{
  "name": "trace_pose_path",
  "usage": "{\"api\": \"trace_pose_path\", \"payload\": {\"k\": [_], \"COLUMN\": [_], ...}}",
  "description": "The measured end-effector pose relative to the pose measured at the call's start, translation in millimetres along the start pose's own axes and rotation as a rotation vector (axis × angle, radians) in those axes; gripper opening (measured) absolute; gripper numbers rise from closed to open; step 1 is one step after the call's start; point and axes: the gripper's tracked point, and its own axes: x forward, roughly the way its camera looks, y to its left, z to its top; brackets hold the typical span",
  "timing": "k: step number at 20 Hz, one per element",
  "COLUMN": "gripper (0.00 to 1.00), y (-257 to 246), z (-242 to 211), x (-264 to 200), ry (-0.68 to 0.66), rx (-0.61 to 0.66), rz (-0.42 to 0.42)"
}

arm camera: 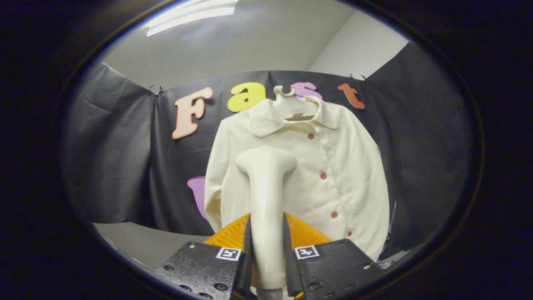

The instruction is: Iron the clothes twice with a garment steamer, once on the left side and once on the right side.

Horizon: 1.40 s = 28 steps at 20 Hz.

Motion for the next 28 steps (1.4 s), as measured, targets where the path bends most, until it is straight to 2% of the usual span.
{"api": "trace_pose_path", "payload": {"k": [10,28], "gripper": [0.33,0.33], "y": [-18.9,-49.8], "z": [-49.9,-184.5], "x": [-23.0,-80.6], "ry": [0.068,0.241], "rx": [0.041,0.127], "rz": [-0.011,-0.022]}}
